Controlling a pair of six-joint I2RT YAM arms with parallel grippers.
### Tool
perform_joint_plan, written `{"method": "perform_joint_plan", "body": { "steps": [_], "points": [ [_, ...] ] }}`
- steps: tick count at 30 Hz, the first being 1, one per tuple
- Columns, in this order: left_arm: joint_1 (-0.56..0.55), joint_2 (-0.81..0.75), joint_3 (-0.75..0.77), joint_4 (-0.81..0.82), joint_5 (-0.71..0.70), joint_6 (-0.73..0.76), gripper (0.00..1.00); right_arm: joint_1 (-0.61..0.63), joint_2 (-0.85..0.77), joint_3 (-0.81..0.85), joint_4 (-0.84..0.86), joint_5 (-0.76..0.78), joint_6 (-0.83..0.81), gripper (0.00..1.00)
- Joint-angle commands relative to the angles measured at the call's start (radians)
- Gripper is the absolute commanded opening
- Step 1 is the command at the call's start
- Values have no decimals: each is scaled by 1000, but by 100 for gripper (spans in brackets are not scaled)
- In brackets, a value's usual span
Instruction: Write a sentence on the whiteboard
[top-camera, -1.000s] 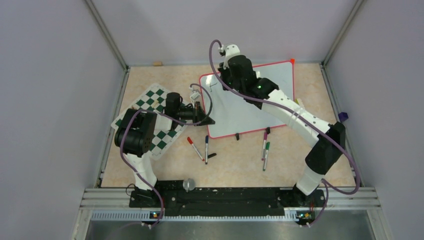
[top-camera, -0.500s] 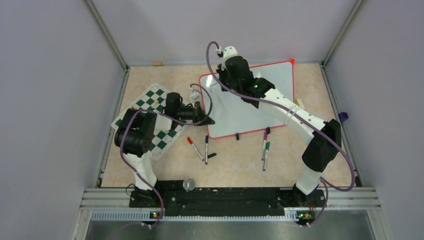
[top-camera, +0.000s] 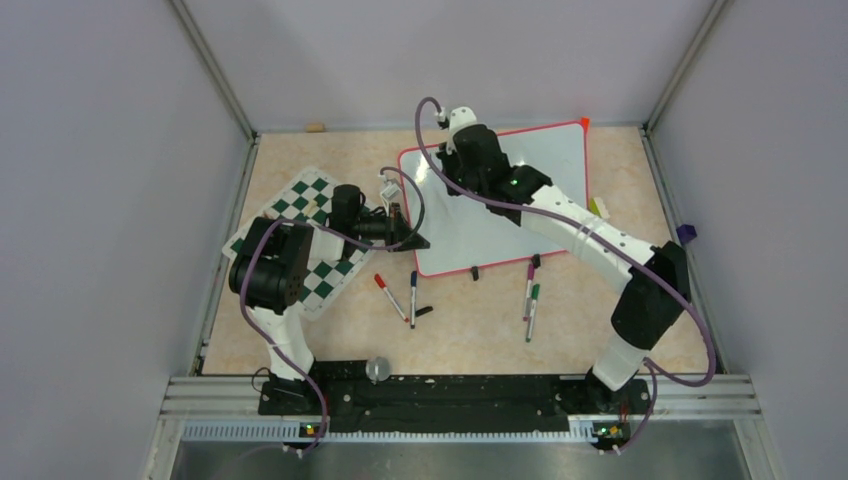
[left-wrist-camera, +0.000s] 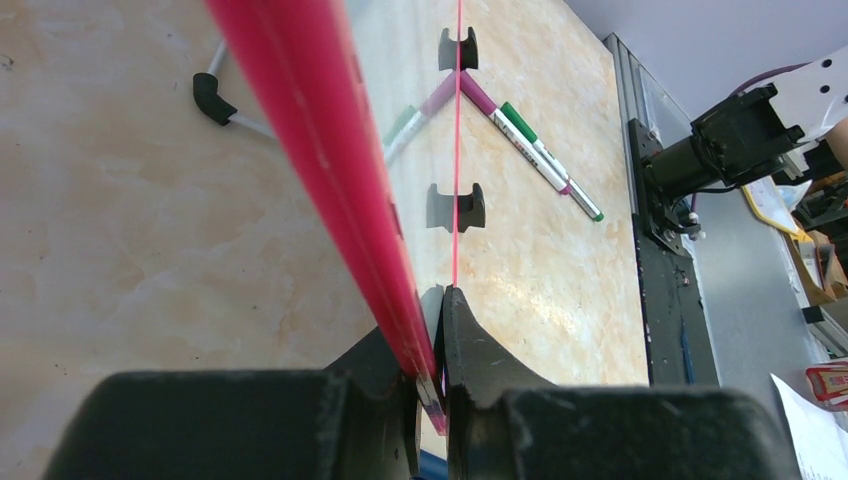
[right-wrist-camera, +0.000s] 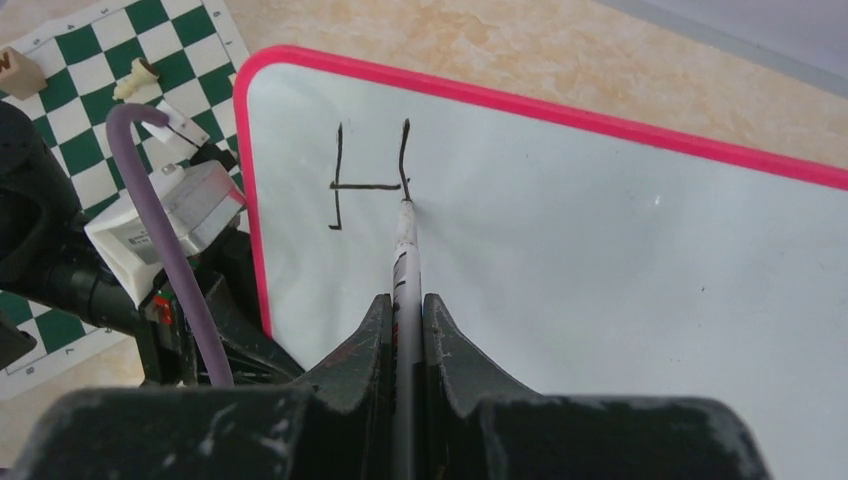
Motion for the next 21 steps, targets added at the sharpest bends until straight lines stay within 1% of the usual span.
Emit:
{"method": "perform_joint_plan", "body": {
  "steps": [1, 8, 12, 21],
  "points": [
    [-20, 1, -17, -91, 22, 146, 0, -10, -63, -56, 0, 7, 17, 0],
    [-20, -2, -17, -94, 22, 147, 0, -13, -95, -80, -2, -19, 29, 0],
    [-20, -2, -16, -95, 22, 147, 0, -31, -125, -49, -3, -90, 37, 0],
    [-20, -2, -17, -96, 23, 147, 0, -60, -181, -70, 7, -70, 25, 0]
  ]
}}
